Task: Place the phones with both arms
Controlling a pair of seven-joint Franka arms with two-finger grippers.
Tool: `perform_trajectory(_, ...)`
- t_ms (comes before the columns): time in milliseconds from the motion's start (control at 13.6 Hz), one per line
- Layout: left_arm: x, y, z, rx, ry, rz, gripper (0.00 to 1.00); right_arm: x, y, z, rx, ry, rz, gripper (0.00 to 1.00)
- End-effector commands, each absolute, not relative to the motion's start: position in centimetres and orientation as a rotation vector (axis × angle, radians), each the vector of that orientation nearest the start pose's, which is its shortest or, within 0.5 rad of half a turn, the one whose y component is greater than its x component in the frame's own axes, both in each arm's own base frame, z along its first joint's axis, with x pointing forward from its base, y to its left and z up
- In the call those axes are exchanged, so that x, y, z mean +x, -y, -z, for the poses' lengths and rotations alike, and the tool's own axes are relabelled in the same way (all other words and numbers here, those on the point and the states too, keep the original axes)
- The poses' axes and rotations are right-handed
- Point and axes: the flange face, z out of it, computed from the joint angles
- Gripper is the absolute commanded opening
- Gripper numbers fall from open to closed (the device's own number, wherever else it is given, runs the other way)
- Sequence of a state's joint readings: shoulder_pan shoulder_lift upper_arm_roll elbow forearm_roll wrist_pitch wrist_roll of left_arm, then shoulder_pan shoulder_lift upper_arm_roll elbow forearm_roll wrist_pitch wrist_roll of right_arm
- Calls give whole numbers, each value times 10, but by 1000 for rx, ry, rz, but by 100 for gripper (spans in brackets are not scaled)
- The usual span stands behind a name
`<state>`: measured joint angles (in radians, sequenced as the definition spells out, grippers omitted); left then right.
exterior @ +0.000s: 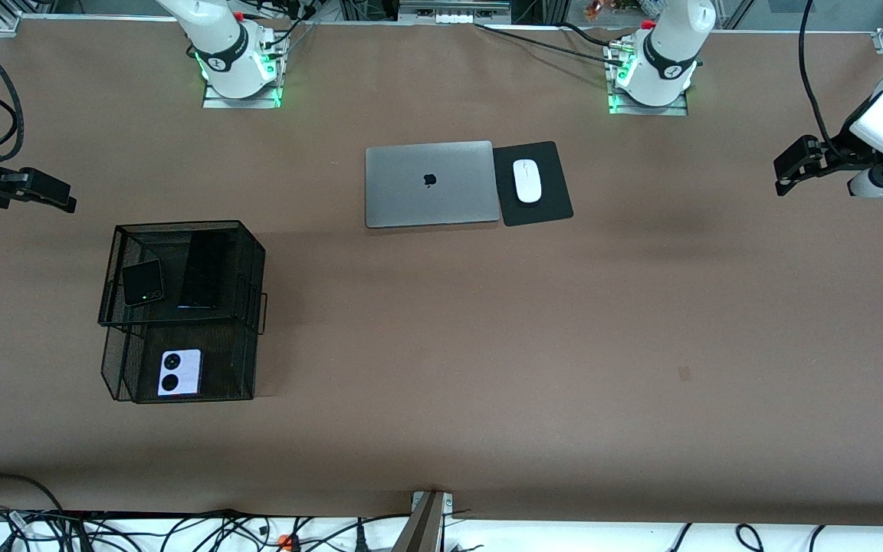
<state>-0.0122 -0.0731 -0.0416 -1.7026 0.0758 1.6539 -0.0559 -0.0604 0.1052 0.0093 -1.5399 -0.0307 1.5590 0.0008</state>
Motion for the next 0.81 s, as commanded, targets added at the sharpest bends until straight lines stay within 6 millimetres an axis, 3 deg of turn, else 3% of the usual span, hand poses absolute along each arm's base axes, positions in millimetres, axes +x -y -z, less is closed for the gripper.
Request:
perform_trajectory(0, 540, 23, -615, -3051, -26, 38, 100, 576, 36, -579, -3165, -59, -140, 100)
perform_trajectory(734, 540, 23, -615, -3051, -26, 38, 100, 577, 35, -579, -3159, -83, -134, 100)
